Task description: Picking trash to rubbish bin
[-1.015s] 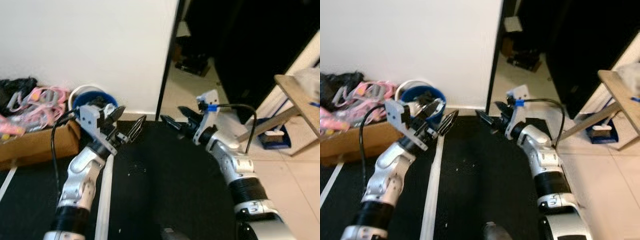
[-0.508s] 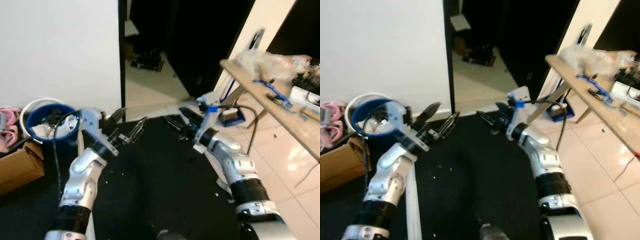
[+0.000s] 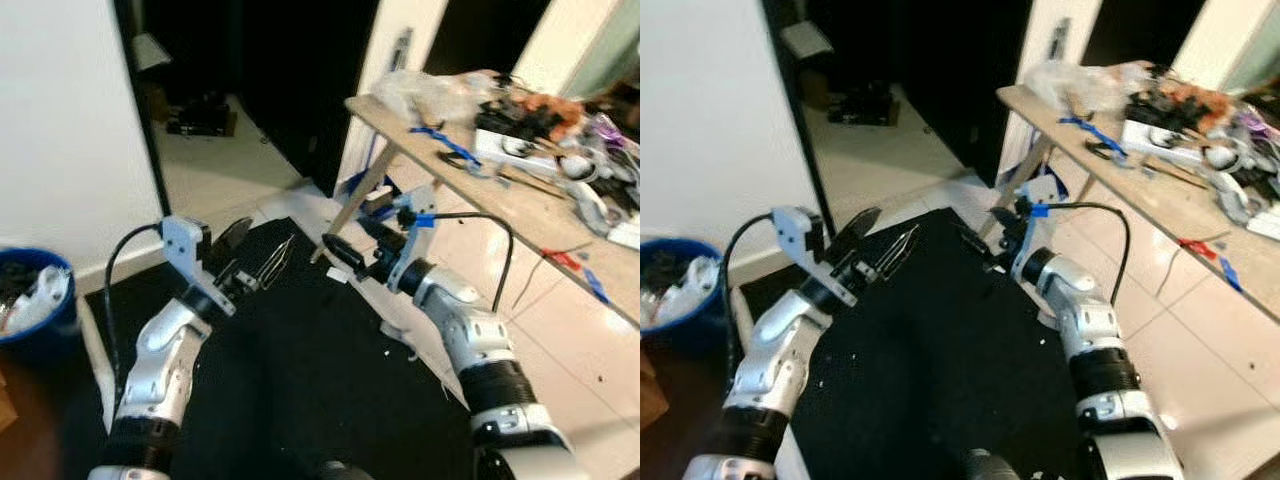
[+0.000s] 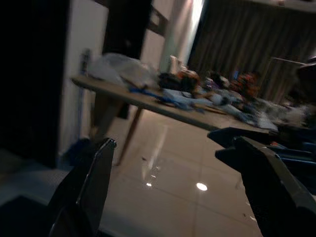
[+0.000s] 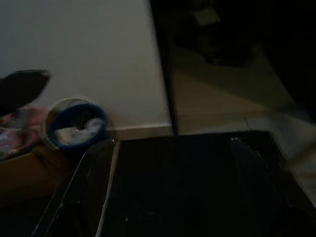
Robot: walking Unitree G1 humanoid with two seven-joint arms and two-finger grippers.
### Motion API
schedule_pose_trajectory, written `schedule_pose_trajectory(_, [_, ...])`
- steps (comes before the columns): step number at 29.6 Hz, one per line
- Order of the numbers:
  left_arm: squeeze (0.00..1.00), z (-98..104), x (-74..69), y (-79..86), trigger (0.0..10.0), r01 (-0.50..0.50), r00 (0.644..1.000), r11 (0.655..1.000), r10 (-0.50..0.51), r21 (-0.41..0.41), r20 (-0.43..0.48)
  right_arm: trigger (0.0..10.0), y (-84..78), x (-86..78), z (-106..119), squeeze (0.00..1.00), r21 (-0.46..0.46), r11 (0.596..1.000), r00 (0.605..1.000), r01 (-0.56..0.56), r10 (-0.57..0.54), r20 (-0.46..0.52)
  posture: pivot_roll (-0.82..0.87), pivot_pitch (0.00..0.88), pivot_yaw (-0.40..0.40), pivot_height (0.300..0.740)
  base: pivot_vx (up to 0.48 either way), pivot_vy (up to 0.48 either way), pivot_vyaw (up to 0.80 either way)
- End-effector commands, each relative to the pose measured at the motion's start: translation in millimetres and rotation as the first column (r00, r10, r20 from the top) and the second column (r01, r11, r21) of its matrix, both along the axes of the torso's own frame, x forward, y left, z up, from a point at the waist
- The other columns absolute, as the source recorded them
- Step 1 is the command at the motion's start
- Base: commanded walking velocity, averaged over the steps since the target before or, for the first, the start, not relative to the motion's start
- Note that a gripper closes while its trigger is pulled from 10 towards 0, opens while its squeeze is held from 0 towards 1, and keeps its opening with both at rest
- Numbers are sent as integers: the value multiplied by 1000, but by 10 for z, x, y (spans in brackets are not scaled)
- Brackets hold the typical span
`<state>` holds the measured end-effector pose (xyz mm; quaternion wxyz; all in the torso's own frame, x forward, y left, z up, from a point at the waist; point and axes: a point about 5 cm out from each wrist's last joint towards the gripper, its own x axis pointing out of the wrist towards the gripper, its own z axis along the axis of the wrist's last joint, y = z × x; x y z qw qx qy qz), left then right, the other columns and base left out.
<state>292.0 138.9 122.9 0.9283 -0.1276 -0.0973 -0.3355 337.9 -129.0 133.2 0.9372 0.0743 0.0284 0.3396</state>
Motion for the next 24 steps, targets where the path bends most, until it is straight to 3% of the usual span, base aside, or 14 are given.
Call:
schedule_pose_trajectory(1, [0, -8, -6, -24, 10000, 11, 1000, 1000, -11, 10, 2, 10000, -49, 6, -10, 0, -13, 1000, 1000, 12, -12, -6, 14, 0, -48, 740, 0, 0, -788])
schedule_pose_trajectory(24, [0, 5, -1, -21, 10000, 10, 1000, 1000, -10, 6, 5, 10000, -51, 14, 0, 0, -9, 1000, 1000, 14, -14, -6, 14, 0, -45, 740, 0, 0, -788])
